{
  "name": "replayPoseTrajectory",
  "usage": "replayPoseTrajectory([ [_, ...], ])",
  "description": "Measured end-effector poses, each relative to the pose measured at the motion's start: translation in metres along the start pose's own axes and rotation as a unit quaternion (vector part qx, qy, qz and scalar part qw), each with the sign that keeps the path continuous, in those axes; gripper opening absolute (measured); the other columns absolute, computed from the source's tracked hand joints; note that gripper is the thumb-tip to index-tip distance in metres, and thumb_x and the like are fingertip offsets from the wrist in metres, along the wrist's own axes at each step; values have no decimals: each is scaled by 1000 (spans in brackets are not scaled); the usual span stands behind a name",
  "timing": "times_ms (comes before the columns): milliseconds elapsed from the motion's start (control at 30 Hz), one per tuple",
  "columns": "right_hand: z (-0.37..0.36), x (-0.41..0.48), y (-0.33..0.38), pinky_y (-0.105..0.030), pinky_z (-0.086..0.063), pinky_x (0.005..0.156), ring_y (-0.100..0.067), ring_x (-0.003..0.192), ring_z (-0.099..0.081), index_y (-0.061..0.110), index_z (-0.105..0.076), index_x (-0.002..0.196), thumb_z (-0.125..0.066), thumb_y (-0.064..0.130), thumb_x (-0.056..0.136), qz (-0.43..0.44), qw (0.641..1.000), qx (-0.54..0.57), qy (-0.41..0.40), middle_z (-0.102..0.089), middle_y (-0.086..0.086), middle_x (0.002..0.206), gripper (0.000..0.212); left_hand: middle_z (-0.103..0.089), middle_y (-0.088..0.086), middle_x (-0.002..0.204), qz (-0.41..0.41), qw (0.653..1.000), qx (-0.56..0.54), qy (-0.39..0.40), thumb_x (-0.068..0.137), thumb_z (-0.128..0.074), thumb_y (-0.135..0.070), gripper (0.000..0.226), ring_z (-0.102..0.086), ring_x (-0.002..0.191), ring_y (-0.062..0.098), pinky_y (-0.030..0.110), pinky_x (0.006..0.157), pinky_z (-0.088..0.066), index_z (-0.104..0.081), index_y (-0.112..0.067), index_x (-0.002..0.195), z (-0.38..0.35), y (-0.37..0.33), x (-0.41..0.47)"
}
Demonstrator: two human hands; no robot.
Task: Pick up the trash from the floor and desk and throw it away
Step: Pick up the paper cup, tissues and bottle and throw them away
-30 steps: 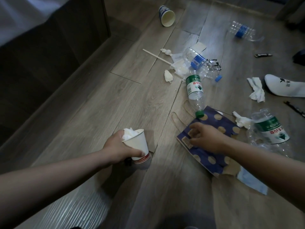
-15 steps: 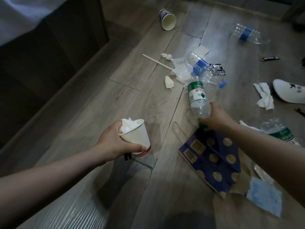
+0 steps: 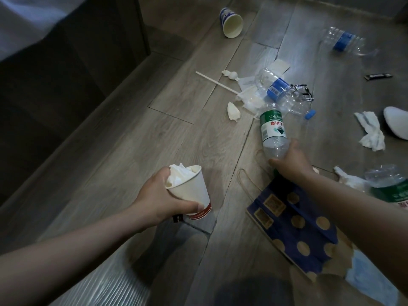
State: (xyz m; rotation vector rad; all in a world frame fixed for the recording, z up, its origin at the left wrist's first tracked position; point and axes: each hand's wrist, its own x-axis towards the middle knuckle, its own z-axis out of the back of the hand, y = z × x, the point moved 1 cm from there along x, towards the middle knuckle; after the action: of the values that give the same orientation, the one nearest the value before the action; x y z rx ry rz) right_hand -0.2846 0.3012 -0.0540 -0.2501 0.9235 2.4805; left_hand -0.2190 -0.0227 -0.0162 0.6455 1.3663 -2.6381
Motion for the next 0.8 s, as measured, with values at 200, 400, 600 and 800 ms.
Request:
replayPoseTrajectory([
  [200, 9, -18, 6, -29, -46, 58, -22, 93, -56, 17, -27, 143, -69, 26, 84, -26, 996, 75, 37, -54, -13, 122, 73, -56, -15, 101, -9, 1000, -5, -6, 45, -90, -45, 83, -56, 90, 6, 22, 63, -48, -45, -33, 114, 14, -10, -1],
  [400, 37, -47, 41, -25, -55, 52, -21, 73, -67, 20, -31, 143, -64, 20, 88, -107, 948, 281, 107, -61, -13, 105, 64, -59, -15, 100, -21, 1000, 2, -22, 38, -87, -54, 85, -57, 88, 3, 20, 60, -46, -49, -35, 112, 45, -41, 15],
  [600, 71, -94, 92, -25, -51, 52, -17, 64, -62, 27, -38, 136, -65, 27, 88, -78, 961, 262, 48, -56, 0, 102, 55, -54, -13, 100, -16, 999, 18, -32, 31, -78, -58, 87, -55, 83, 3, 9, 42, -38, -46, -34, 108, 86, -101, 14],
  [800, 133, -172, 154, -24, -51, 54, -18, 75, -65, 30, -39, 134, -59, 27, 92, -134, 946, 294, 23, -55, 9, 100, 46, -45, -24, 102, -1, 998, 10, -67, 31, -75, -62, 84, -48, 90, -6, 15, 62, -41, -41, -42, 105, 146, -189, -54],
])
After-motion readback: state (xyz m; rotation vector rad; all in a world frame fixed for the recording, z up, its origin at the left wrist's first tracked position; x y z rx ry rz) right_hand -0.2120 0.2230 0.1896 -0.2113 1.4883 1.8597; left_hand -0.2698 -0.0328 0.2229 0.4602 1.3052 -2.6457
